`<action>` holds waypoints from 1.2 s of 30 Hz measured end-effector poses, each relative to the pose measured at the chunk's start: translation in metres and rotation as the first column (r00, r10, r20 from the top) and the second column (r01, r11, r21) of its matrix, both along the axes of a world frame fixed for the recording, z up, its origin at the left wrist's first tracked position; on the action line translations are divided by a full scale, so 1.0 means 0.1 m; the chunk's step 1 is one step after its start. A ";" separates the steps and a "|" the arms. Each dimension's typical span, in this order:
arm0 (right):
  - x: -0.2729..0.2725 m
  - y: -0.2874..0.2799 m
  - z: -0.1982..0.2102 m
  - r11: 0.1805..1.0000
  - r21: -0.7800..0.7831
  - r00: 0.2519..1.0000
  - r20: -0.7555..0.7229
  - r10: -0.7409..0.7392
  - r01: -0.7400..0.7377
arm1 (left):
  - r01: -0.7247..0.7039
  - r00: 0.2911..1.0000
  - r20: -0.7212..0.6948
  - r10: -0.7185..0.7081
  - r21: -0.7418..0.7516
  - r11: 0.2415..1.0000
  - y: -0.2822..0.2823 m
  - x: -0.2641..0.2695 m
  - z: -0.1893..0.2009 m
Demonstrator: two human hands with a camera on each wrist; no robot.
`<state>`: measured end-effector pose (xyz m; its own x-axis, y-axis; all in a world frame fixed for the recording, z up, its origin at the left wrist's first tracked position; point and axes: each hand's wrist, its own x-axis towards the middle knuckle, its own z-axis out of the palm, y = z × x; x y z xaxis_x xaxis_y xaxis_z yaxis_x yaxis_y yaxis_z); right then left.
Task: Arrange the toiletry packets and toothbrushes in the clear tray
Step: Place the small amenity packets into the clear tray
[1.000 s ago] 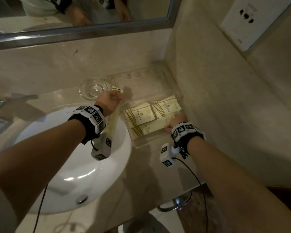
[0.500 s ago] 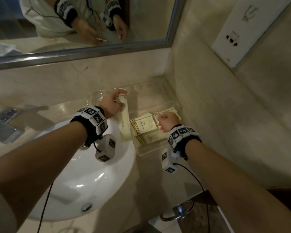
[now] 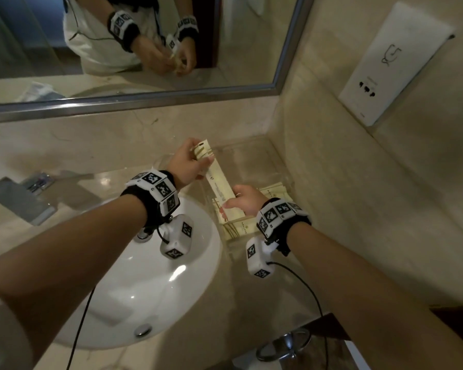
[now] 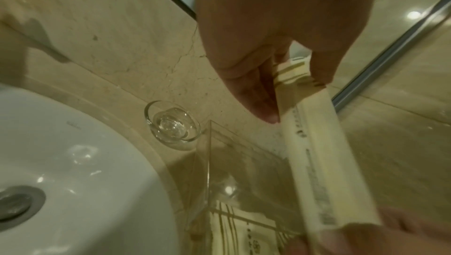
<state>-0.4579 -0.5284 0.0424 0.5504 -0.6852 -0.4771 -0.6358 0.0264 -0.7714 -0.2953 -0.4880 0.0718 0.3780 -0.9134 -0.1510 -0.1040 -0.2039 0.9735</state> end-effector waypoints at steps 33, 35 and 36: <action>-0.62 -0.31 -0.13 0.813 0.412 0.853 0.140 -0.503 0.412 | 0.087 0.962 0.184 -0.202 0.493 0.865 0.04 0.08 -0.33; -0.70 -0.36 -0.18 0.788 0.410 0.820 0.147 -0.553 0.459 | 0.177 0.942 0.143 -0.304 0.558 0.811 0.07 0.05 -0.36; -0.74 -0.38 -0.20 0.791 0.385 0.821 0.131 -0.556 0.475 | 0.210 0.932 0.123 -0.340 0.582 0.785 0.07 0.02 -0.37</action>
